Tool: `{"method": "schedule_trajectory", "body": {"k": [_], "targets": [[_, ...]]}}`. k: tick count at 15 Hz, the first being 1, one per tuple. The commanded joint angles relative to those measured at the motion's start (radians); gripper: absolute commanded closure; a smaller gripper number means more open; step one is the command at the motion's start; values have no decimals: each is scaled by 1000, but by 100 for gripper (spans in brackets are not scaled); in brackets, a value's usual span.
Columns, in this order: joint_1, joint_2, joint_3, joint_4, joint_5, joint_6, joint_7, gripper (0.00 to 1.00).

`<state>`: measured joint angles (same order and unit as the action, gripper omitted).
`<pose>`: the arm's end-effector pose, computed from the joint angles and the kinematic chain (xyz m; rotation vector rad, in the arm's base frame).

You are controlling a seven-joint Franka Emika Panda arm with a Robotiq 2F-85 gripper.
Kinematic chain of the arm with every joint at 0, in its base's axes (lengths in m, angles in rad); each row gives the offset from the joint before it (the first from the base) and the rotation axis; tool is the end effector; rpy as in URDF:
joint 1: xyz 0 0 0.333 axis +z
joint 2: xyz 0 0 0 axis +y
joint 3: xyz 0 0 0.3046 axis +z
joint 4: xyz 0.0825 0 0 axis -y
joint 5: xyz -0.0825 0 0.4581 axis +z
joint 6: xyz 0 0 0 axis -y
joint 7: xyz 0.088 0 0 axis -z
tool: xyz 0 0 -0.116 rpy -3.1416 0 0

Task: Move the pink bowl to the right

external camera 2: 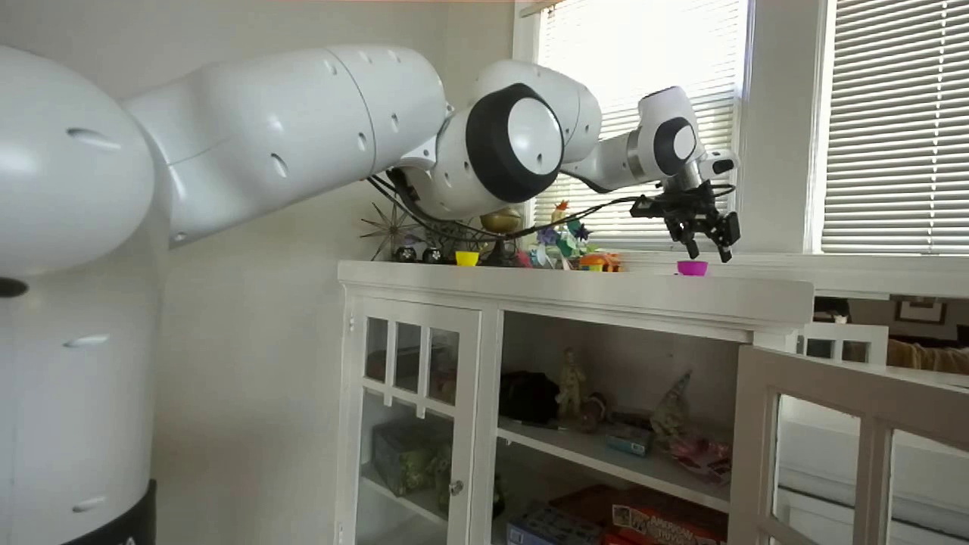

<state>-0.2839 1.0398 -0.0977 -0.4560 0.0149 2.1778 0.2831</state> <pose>0.8516 -0.2794 0.4993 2.7586 -0.8394 1.0236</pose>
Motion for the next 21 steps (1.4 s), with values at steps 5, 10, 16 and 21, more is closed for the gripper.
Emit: {"method": "schedule_trajectory", "body": {"k": [5,10,16,21], "targets": [[-10,20,14,23,20,-4,-3,40],[-7,23,19,24,20,-5,-4,77],[-6,23,25,23,22,-5,-4,100],[4,-5,23,13,15,-37,-17,98]]}}
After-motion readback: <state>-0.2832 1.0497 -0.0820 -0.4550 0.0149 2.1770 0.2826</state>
